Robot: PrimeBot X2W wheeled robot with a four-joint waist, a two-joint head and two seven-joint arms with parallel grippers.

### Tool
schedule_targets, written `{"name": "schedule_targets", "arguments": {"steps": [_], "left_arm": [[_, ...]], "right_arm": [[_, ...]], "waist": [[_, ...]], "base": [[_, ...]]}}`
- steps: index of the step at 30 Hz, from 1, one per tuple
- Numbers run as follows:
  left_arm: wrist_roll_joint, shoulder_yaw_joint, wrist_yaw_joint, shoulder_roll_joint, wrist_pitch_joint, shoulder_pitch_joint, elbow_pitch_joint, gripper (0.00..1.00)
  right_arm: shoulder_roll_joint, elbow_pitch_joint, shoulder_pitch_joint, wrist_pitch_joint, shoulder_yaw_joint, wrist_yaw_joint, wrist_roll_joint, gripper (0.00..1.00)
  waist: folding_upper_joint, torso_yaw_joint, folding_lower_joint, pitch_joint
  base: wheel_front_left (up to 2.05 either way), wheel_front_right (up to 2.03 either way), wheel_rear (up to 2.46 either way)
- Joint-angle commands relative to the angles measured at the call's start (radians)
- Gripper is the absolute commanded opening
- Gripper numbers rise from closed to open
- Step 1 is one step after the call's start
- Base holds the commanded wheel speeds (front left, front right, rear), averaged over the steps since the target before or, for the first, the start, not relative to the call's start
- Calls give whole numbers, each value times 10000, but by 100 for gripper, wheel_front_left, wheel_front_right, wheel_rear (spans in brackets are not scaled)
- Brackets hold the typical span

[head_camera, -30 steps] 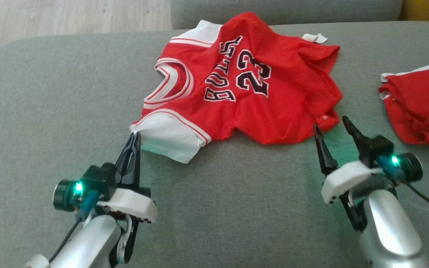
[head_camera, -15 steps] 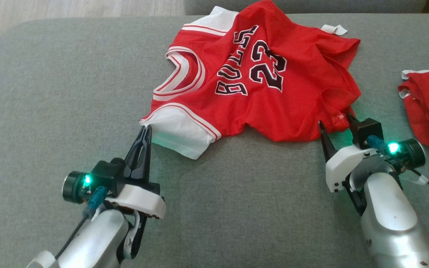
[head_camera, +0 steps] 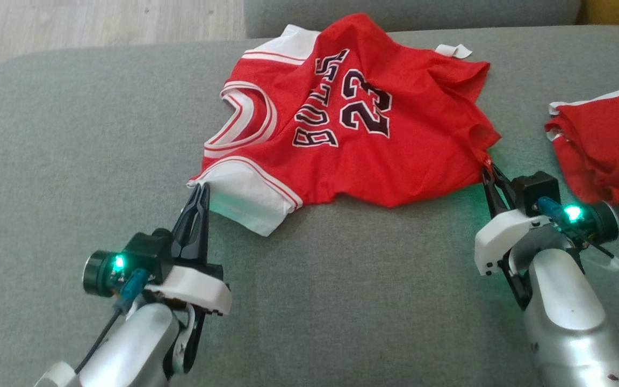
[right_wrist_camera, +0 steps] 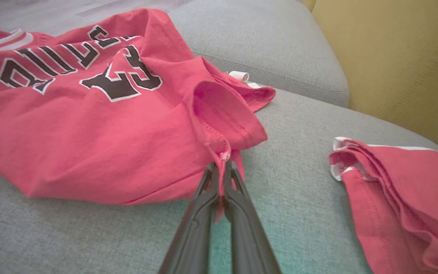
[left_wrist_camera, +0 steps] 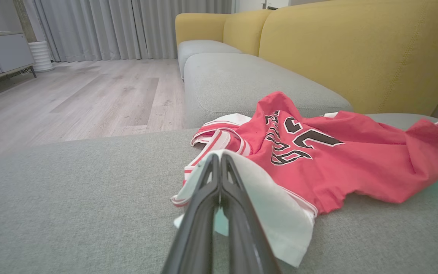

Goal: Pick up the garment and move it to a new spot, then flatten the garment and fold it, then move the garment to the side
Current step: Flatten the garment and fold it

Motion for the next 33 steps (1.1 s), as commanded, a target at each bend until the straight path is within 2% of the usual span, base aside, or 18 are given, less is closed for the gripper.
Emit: {"name": "schedule_targets", "arguments": {"steps": [1, 5, 9, 16, 20, 24, 33], "left_arm": [[61, 452, -21, 179, -122, -264, -208, 0], [0, 657, 14, 266, -122, -167, -211, 0], [-539, 1296, -70, 317, -123, 58, -408, 0], [-1143, 2170, -280, 923, 55, -363, -931, 0], [-2110, 2726, -758, 885, 656, -1089, -1302, 0], [-2273, 3187, -816, 1149, 913, -2214, -1376, 0], [-2300, 4186, -383, 1174, 497, -4053, -2043, 0]], "right_arm": [[-16, -315, -228, -134, 203, -7, -15, 0], [-16, -513, -1, -335, 469, -7, 387, 0], [-16, -918, 302, -544, 1041, -7, 1632, 0], [-16, -2508, 576, -413, 2153, -7, 3623, 0], [-130, -3628, 439, -160, 2542, -7, 4638, 0], [-697, -4483, -38, 197, 2788, -7, 5479, 0], [-1635, -5863, -1190, 534, 2623, -7, 6207, 0]], "waist": [[-1, -65, 0, -71], [-1, -240, 0, -290], [-1, -452, 0, -619], [-1, -744, 0, -1242], [-1, -765, 0, -1615], [-1, -840, 0, -1833], [-1, -971, 0, -2147]], "base": [[0, 0, 0], [0, 0, 0], [0, 0, 0], [0, 0, 0], [0, 0, 0], [0, 0, 0], [0, 0, 0]]}}
